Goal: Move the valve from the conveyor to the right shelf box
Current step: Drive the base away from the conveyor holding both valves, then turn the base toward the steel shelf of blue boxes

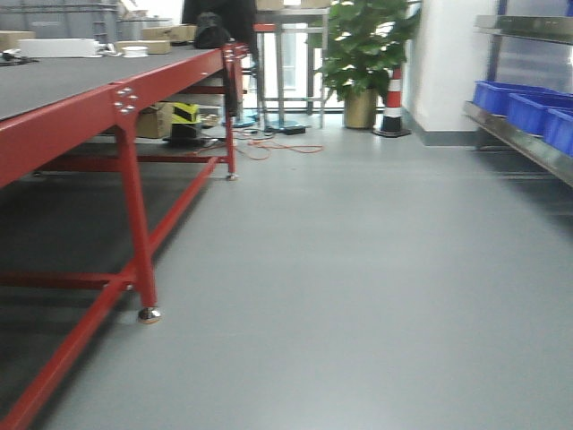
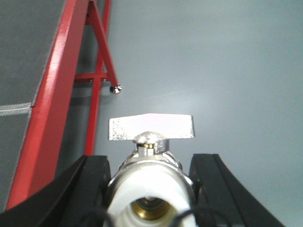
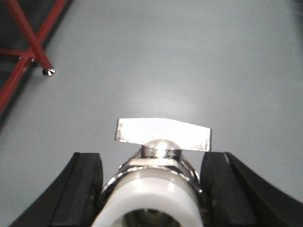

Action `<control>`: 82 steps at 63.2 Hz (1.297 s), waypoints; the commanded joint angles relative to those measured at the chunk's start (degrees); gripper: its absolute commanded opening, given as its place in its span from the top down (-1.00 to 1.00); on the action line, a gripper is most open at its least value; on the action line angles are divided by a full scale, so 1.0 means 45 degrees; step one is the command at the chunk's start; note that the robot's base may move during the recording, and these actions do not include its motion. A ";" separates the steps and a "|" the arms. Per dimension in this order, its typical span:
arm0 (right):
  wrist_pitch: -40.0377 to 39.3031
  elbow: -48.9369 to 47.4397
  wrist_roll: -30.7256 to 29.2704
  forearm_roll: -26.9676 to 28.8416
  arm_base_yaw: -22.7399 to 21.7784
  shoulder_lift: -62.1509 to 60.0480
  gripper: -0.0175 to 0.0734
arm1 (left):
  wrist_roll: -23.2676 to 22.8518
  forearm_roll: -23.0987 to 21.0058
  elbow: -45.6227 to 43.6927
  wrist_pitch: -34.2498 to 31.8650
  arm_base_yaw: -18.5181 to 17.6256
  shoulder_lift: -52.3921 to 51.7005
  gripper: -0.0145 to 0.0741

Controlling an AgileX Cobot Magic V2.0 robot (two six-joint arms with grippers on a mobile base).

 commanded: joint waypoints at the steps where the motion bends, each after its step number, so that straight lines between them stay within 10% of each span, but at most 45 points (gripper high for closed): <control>1: -0.0842 -0.0256 -0.0110 -0.0056 -0.0023 -0.0283 0.95 | -0.0093 -0.0064 -0.0183 -0.0615 0.0012 -0.0191 0.92; 82: -0.0842 -0.0256 -0.0110 -0.0056 -0.0023 -0.0283 0.95 | -0.0093 -0.0064 -0.0183 -0.0615 0.0012 -0.0191 0.92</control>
